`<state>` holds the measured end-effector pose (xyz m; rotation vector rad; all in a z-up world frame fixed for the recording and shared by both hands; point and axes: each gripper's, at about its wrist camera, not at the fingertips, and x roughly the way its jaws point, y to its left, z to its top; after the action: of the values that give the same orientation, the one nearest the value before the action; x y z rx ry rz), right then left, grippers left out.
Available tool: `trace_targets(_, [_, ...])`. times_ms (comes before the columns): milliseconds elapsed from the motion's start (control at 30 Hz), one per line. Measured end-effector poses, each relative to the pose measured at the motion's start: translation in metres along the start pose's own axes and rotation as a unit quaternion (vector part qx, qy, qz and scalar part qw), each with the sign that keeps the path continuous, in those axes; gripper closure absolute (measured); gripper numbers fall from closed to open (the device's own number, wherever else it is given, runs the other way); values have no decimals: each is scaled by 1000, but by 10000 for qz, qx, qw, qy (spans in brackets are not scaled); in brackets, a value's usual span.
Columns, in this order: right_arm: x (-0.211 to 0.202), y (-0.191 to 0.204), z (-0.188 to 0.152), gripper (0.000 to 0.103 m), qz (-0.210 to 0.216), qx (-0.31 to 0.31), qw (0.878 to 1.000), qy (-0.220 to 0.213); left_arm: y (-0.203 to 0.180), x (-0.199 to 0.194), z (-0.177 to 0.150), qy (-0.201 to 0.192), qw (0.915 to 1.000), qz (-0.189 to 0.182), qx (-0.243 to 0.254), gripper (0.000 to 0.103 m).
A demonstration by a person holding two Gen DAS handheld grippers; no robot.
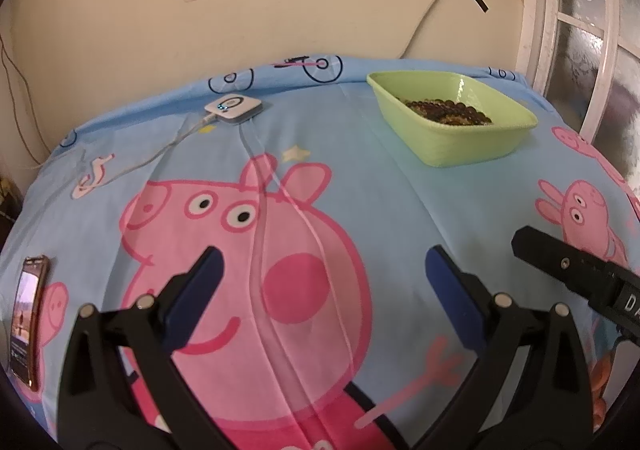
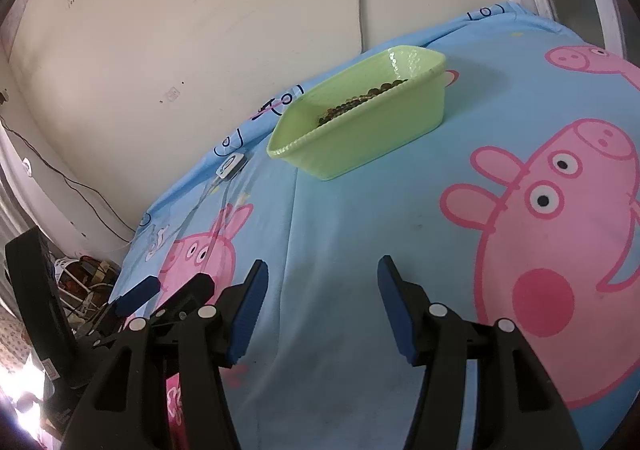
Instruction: Organize jewelry
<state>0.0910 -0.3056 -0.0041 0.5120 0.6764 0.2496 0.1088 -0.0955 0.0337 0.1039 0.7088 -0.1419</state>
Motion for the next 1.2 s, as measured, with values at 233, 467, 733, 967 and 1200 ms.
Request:
trace_targets(233, [-2, 0, 0, 70, 53, -10, 10000, -26, -1, 0, 0, -2, 10000, -1, 20, 6])
trace_targets(467, [-4, 0, -1, 70, 96, 3, 9999, -48, 0, -2, 0, -70, 10000, 4, 4, 6])
trace_targets(733, [-7, 0, -2, 70, 145, 24, 9999, -68, -2, -4, 0, -102, 9999, 53, 28, 6])
trace_targets(967, [-8, 0, -2, 70, 173, 56, 9998, -85, -4, -3, -1, -75, 9999, 111, 58, 6])
trace_targets(1200, [-10, 1, -3, 69, 194, 81, 9997, -100, -6, -3, -1, -81, 9997, 199, 93, 6])
